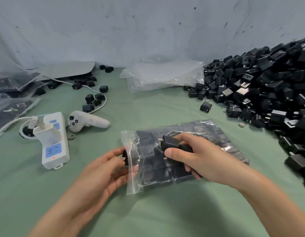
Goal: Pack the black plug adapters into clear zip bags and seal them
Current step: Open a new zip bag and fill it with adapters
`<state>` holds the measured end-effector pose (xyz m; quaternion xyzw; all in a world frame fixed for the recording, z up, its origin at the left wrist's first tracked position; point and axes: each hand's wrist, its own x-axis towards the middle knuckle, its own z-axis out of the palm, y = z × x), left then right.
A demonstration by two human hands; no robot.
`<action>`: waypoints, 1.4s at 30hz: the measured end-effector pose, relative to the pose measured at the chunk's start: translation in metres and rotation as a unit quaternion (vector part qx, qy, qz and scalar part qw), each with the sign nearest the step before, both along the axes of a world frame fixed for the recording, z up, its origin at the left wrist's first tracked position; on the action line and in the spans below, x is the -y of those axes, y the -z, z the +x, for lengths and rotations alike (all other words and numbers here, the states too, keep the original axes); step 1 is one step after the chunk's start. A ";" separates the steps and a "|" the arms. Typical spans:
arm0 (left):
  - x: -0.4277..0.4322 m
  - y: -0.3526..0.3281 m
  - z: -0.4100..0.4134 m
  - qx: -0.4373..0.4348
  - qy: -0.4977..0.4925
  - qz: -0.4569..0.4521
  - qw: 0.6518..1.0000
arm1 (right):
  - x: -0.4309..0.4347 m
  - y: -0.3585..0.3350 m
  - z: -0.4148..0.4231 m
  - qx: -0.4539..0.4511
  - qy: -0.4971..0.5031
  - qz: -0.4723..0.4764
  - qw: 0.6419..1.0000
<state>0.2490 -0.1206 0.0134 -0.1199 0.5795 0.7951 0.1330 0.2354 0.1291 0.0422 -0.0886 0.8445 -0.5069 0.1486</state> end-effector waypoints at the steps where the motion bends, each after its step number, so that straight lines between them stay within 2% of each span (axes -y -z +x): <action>1: 0.000 -0.001 0.001 -0.002 0.012 -0.002 1.000 | 0.002 0.001 0.000 -0.006 -0.001 -0.008 1.000; 8: 0.021 -0.006 0.006 0.000 0.076 -0.046 0.996 | 0.004 -0.001 -0.003 0.022 -0.038 -0.038 0.998; 13: 0.008 -0.002 0.008 -0.058 0.134 -0.120 0.982 | 0.015 -0.001 -0.001 0.060 -0.056 -0.068 0.994; 17: 0.002 0.003 0.004 -0.092 0.122 -0.150 0.977 | 0.018 -0.003 -0.003 0.079 -0.055 -0.091 0.991; 21: 0.001 0.006 0.002 -0.075 0.100 -0.119 0.985 | 0.017 -0.006 -0.003 0.087 -0.061 -0.104 0.989; 24: -0.003 0.010 0.001 -0.078 0.065 -0.179 0.979 | 0.017 -0.007 -0.003 0.089 -0.070 -0.110 0.987; 28: -0.003 0.013 0.006 -0.133 0.089 -0.292 0.943 | 0.017 -0.007 -0.002 0.091 -0.101 -0.129 0.982; 30: 0.001 0.012 0.006 -0.130 0.075 -0.307 0.940 | 0.020 -0.007 0.000 0.087 -0.122 -0.143 0.978; 32: 0.007 0.009 0.003 -0.103 0.040 -0.285 0.952 | 0.021 -0.007 0.000 0.075 -0.127 -0.156 0.977; 35: 0.009 0.006 0.003 -0.092 0.020 -0.231 0.968 | 0.016 -0.008 -0.004 0.055 -0.087 -0.186 0.977; 39: -0.001 0.008 0.009 -0.096 0.020 -0.240 0.966 | 0.009 -0.008 -0.011 0.071 0.013 -0.247 0.966; 42: -0.008 0.012 0.011 -0.102 -0.002 -0.273 0.957 | 0.005 -0.003 -0.015 0.113 0.060 -0.342 0.931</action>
